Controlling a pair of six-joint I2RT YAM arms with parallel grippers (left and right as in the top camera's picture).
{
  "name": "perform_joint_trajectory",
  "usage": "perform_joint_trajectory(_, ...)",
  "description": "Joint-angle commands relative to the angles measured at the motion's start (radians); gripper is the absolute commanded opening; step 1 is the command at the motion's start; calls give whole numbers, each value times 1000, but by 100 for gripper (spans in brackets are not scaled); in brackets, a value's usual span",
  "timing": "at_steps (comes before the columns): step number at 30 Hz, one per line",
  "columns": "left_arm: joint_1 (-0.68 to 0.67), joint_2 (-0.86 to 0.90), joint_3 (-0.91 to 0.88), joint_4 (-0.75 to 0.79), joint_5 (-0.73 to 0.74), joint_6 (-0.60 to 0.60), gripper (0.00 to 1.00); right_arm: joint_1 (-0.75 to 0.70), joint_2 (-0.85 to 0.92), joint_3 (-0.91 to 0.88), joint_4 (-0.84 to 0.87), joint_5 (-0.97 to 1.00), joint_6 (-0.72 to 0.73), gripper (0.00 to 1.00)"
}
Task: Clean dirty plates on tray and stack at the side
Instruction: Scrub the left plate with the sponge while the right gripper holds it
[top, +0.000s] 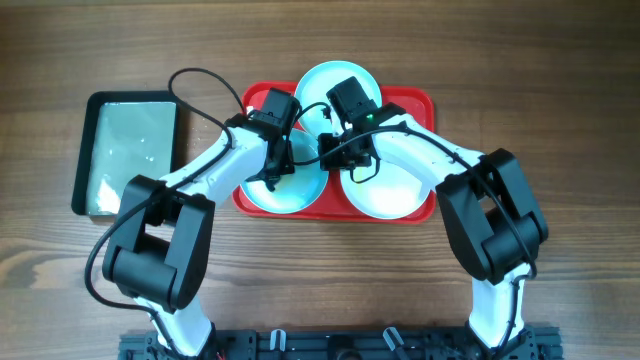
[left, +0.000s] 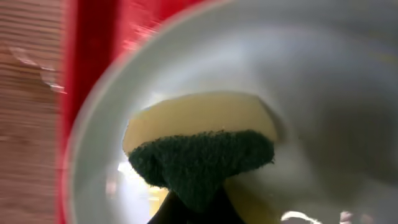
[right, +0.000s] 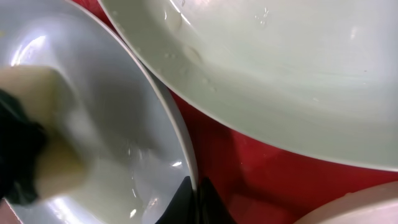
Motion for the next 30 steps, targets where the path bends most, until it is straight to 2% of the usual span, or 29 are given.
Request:
perform_joint_trajectory(1, 6, 19, -2, -14, -258, -5, 4, 2, 24, 10, -6, 17, 11, 4)
perform_joint_trajectory(6, 6, 12, 24, -22, -274, -5, 4, 2, 24, 10, -6, 14, 11, 4)
perform_joint_trajectory(8, 6, -11, 41, -29, -207, -5, 4, 2, 24, 10, -7, 13, 11, 4)
perform_joint_trajectory(15, 6, -43, 40, 65, 316, -4, 4, 2, 24, 10, -7, 10, 10, 4)
perform_joint_trajectory(23, 61, -6, 31, 101, 330, -1, 4, 2, 24, 10, -7, 10, 10, 4)
perform_joint_trajectory(25, 93, 20, 31, 116, 368, -1, 4, 2, 24, 10, -7, 10, 10, 4)
perform_joint_trajectory(27, 133, 64, 31, 150, 464, -1, 4, 2, 24, 11, -6, 10, 11, 4)
perform_joint_trajectory(30, 158, 102, 31, 150, 486, -1, 4, 2, 24, 11, -7, 10, 11, 4)
